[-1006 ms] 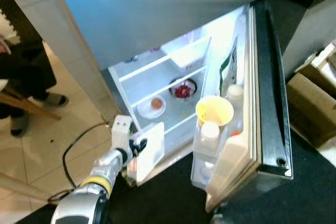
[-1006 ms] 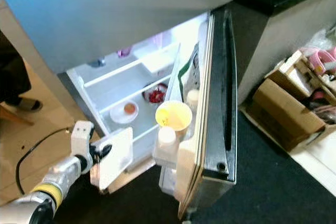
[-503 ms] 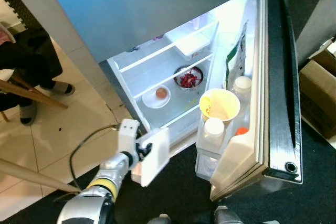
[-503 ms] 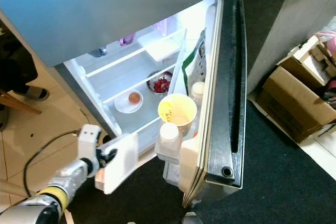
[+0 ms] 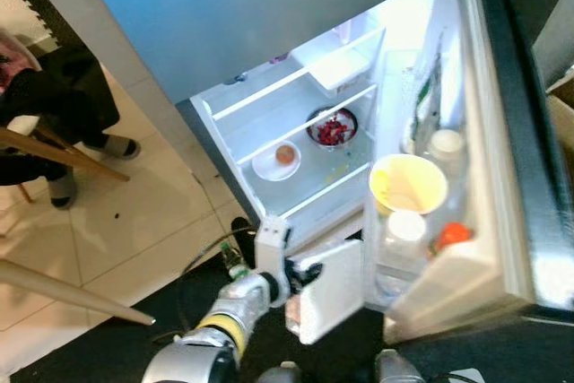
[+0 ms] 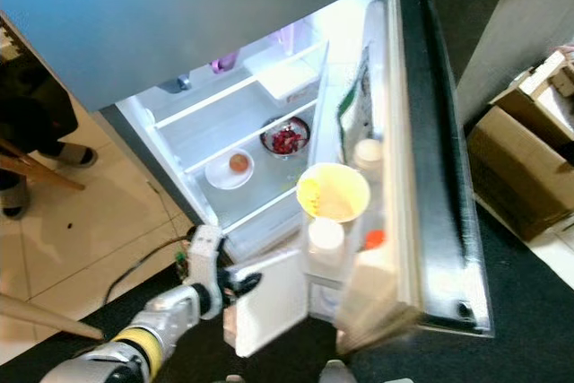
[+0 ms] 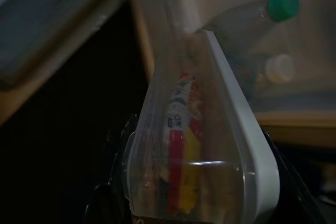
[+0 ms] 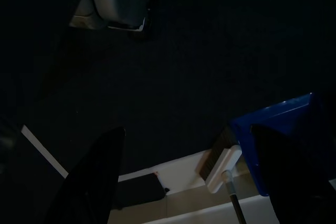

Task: Restocking fridge

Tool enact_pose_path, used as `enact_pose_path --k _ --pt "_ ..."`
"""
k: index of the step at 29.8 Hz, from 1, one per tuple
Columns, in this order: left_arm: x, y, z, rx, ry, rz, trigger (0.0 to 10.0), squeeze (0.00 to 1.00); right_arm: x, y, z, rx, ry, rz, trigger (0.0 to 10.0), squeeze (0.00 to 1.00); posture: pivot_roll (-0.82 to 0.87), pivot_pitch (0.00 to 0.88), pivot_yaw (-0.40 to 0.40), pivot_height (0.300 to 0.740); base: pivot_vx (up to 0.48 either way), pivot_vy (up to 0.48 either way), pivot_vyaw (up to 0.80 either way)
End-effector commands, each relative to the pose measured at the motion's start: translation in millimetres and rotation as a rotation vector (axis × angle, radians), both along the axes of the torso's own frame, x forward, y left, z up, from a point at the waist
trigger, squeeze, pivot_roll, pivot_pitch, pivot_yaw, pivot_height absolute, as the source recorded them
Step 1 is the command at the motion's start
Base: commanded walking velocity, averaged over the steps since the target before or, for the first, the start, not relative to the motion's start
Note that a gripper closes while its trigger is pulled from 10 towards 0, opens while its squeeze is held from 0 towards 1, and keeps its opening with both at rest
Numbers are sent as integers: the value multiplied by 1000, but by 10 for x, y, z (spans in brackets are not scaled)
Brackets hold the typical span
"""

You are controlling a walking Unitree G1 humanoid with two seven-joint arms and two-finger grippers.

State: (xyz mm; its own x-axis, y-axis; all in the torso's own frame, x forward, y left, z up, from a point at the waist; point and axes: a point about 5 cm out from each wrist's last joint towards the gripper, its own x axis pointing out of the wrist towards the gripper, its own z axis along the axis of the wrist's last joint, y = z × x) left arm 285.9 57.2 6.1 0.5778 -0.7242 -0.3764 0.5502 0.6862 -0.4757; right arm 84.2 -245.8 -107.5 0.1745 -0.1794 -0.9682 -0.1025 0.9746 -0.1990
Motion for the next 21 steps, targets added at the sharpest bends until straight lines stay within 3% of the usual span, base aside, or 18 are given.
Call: enact_pose_path --k 1,2,4,6,11,12,13,19,20,21 --pt "-59 -264 59 -95 2 -74 10000 0 -144 78 -47 19 39 -5 10000 0 -120 270 162 740 0 0 0" --pt "-59 -264 59 -95 2 -74 10000 0 -144 78 -47 19 39 -5 10000 0 -120 270 162 740 0 0 0" --pt "-108 -533 162 -181 -22 -155 10000 0 -157 73 -48 16 46 -13 10000 0 -120 266 162 740 0 0 0" --pt "-131 -669 234 -228 -42 -202 10000 0 -167 73 -50 15 52 -16 10000 0 -119 262 163 740 0 0 0" --pt "-106 -651 267 -214 -85 -221 10000 0 -169 85 -53 19 54 -20 10000 0 -115 256 166 740 0 0 0" --pt "-48 -385 180 -150 -84 -153 10000 0 -132 113 -53 32 33 -27 10000 0 -107 245 166 740 0 0 0" --pt "-48 -385 180 -150 -84 -153 10000 0 -132 113 -53 32 33 -27 10000 0 -107 245 166 740 0 0 0" --pt "-85 561 -148 63 -10 95 10000 0 93 190 -24 87 -71 -31 10000 0 -78 209 155 740 0 0 0" --pt "-85 561 -148 63 -10 95 10000 0 93 190 -24 87 -71 -31 10000 0 -78 209 155 740 0 0 0" --pt "-105 717 -183 96 1 142 10000 0 156 203 -10 101 -99 -28 10000 0 -66 215 152 740 0 0 0"
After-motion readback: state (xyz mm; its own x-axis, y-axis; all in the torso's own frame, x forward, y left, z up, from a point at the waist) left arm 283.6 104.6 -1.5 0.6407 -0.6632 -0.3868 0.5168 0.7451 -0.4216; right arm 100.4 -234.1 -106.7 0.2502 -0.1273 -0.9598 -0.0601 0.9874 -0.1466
